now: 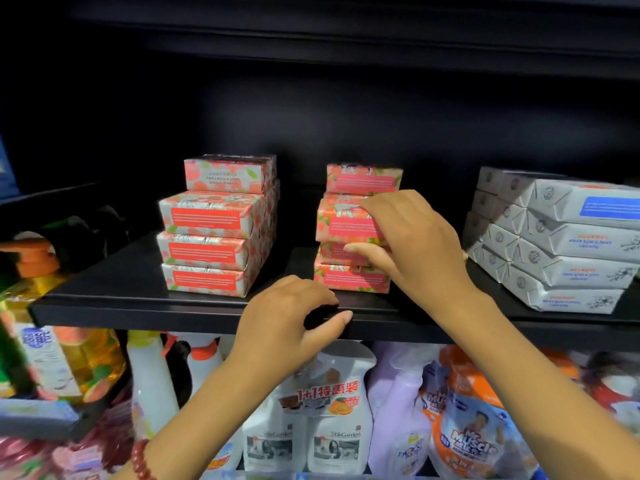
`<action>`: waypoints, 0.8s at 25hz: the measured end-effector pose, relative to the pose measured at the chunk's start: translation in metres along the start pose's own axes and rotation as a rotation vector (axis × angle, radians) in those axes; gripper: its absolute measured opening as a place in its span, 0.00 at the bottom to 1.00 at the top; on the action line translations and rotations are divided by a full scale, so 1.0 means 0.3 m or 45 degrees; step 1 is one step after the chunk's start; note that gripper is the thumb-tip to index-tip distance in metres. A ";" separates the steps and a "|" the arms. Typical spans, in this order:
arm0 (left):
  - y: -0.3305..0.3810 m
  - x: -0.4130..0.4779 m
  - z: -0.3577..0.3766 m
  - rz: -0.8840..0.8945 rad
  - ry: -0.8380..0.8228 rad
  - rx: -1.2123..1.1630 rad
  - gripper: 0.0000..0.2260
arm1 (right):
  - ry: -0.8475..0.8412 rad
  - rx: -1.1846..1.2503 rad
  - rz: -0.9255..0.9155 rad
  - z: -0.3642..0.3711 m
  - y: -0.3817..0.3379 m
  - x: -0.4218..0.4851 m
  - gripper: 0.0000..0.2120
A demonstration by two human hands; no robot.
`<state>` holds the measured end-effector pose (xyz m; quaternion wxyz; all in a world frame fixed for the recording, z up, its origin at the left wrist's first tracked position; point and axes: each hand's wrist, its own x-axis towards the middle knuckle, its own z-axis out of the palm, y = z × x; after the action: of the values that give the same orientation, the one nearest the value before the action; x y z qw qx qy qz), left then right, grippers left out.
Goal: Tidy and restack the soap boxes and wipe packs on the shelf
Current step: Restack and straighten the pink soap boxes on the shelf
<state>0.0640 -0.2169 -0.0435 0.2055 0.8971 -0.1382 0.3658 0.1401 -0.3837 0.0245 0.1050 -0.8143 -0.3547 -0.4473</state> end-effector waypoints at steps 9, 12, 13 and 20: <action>0.015 -0.002 0.003 -0.100 -0.007 -0.019 0.15 | -0.082 0.041 0.097 0.023 0.006 0.021 0.23; 0.015 -0.002 0.007 -0.127 0.005 -0.039 0.15 | 0.111 0.225 0.176 0.009 0.061 -0.013 0.21; 0.017 -0.001 0.012 -0.136 0.019 -0.036 0.15 | 0.193 0.249 0.239 0.005 0.095 -0.029 0.19; 0.028 0.022 0.031 -0.114 0.040 0.067 0.14 | -0.558 0.155 0.398 0.040 0.268 -0.147 0.21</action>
<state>0.0708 -0.2293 -0.0425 0.2001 0.9017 -0.0852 0.3737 0.1866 -0.4575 -0.0060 0.1421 -0.9288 -0.2650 -0.2166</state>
